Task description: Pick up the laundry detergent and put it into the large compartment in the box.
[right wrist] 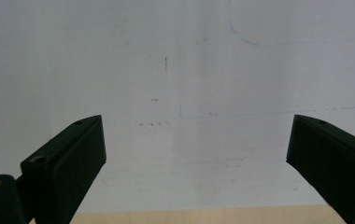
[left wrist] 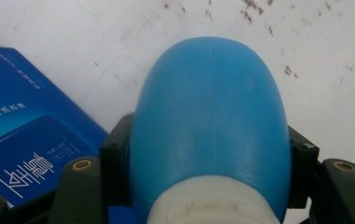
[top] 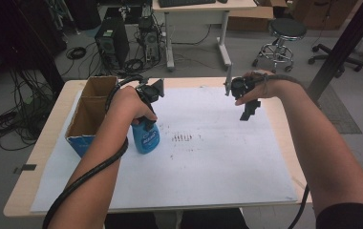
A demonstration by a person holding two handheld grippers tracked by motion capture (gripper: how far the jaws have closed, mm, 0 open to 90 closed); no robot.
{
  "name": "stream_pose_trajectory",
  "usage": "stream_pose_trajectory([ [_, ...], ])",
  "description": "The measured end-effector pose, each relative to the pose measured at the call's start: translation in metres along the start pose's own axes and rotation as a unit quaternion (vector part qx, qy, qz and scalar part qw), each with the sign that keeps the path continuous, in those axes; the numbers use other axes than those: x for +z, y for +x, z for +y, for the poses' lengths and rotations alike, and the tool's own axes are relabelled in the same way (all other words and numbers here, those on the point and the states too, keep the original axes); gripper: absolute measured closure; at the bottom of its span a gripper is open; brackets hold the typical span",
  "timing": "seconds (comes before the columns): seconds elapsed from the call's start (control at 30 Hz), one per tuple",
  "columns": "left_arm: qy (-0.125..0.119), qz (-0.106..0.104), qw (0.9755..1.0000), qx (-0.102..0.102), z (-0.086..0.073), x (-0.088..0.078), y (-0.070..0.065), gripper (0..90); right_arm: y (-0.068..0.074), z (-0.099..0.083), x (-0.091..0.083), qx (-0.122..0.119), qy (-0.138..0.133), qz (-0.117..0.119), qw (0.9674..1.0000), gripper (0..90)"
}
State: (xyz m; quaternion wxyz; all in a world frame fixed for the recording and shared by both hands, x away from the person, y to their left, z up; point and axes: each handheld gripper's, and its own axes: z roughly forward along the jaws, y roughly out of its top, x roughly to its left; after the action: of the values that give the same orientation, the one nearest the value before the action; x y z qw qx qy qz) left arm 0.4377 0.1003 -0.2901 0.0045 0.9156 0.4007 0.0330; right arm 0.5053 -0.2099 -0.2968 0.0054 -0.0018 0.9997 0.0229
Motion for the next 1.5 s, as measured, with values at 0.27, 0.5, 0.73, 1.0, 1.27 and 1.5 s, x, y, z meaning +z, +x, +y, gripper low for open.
stream_pose_trajectory([
  [0.27, -0.002, -0.004, 1.0000, -0.002, -0.001, -0.002, -0.001, 37.6, 0.000, 0.000, 0.001, -0.001, -0.001, 0.001, 1.0000, 4.6],
  [0.5, -0.006, -0.002, 0.9999, 0.009, -0.001, -0.015, -0.006, 37.6, 0.001, -0.001, 0.002, 0.000, -0.004, 0.001, 1.0000, 4.5],
  [0.73, -0.003, 0.007, 0.9998, 0.019, -0.003, -0.040, -0.011, 37.6, 0.001, -0.001, 0.000, 0.000, -0.007, -0.001, 1.0000, 4.6],
  [1.0, -0.010, 0.014, 0.9996, 0.021, -0.009, -0.067, -0.010, 37.6, 0.001, -0.001, -0.001, -0.001, -0.009, -0.002, 1.0000, 4.6],
  [1.27, -0.016, 0.016, 0.9997, 0.009, -0.019, -0.095, -0.005, 37.6, 0.000, -0.002, -0.001, -0.001, -0.011, 0.000, 0.9999, 4.6],
  [1.5, -0.024, 0.023, 0.9992, -0.021, -0.025, -0.125, -0.002, 37.6, -0.001, -0.001, -0.002, -0.001, -0.013, 0.000, 0.9999, 4.7],
])
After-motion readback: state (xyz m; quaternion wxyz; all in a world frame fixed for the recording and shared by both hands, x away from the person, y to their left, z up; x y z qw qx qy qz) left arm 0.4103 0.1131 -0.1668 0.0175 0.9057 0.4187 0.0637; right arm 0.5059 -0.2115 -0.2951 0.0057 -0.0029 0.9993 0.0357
